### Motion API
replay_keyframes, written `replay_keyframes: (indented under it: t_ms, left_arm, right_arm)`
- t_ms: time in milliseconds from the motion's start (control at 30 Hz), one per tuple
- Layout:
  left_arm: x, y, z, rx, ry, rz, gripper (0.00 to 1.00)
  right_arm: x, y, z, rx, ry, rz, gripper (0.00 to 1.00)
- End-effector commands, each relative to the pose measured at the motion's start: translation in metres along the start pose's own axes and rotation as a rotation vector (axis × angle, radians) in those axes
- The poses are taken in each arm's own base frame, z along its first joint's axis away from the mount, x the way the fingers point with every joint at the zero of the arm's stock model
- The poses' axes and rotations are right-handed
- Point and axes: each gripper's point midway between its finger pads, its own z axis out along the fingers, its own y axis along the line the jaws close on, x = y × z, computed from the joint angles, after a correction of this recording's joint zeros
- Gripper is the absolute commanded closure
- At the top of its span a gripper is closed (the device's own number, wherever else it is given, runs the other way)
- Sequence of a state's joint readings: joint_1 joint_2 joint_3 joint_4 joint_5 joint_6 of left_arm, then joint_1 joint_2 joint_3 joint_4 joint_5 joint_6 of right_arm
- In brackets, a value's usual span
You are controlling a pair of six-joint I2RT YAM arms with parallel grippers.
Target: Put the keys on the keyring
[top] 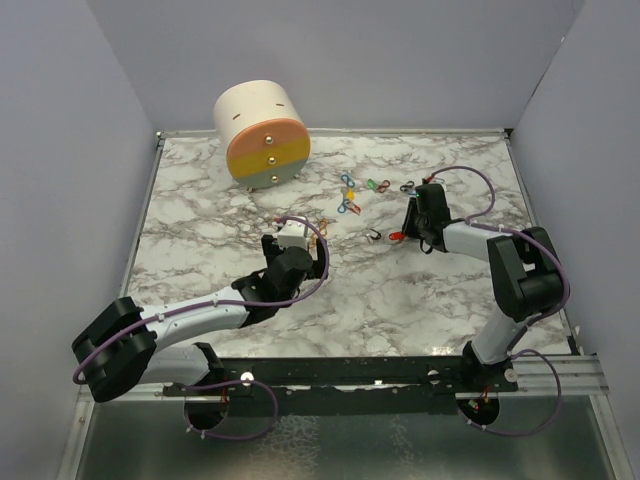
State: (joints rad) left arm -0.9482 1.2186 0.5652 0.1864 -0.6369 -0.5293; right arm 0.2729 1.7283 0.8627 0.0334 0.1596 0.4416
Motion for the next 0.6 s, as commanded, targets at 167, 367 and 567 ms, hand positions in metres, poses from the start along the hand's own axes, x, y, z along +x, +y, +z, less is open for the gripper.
replay_keyframes:
  t_ms: [167,367,567]
  left_arm:
    - [-0.007,-0.003,0.000,0.013,-0.016,-0.026,0.01]
    - [-0.006,-0.003,0.001,0.014,-0.015,-0.027,0.01]
    - [-0.005,-0.005,0.001,0.022,-0.012,-0.029,0.01]
  right_arm:
    - [0.013,-0.006,-0.005,0.007,0.036,0.015,0.81]
    - [0.008,-0.006,-0.019,0.000,0.020,0.019,0.90]
    - [0.025,-0.007,-0.033,-0.033,0.049,0.032,0.89]
